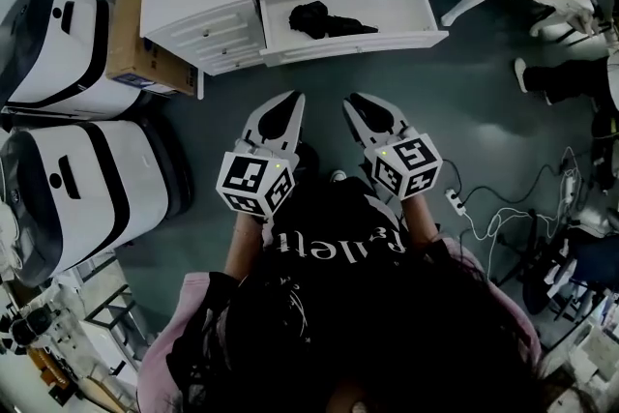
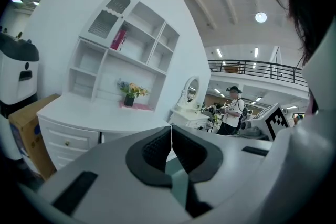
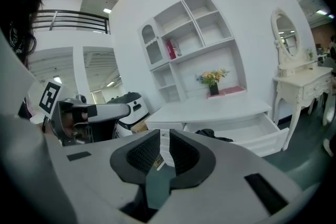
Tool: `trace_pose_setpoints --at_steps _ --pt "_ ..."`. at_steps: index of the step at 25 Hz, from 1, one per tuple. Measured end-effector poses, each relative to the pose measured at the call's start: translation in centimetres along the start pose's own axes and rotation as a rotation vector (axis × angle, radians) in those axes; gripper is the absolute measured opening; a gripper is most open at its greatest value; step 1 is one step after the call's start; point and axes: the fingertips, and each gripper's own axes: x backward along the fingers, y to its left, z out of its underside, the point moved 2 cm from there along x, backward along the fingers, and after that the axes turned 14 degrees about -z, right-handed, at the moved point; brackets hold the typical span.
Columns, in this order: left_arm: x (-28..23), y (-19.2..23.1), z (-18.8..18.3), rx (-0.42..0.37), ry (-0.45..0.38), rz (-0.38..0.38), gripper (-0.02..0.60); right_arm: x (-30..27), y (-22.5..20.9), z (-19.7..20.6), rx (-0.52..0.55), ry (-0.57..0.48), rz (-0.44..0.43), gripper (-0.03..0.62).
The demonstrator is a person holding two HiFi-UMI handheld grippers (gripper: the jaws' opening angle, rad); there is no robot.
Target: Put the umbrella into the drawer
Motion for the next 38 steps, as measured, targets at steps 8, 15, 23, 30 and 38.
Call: trace_pose_setpoints --at_steps 8,15,23,30,38 --pt "5.6 -4.3 2.1 -0.006 -0.025 -0.056 0.016 4.5 3.9 2.3 0.05 0.002 -0.077 0.077" --pt "10.0 -6.5 4.4 -0.005 -0.041 -0.093 0.016 7.3 7.3 4.6 0.097 0.01 -0.128 0.067" --pt "12.7 -7.7 5.4 -0.009 -0.049 -0.111 0.015 8.6 9.5 5.8 0.121 0.025 -0.163 0.064" --pt "13.4 -8.2 5.4 -0.012 -0.061 -0.111 0.016 9.0 10.2 6.0 0.128 0.025 -0.173 0.064" --pt "13.4 -8.7 5.5 -0.015 -0.062 -0.111 0.016 9.4 10.1 6.2 0.124 0.029 -0.175 0.064"
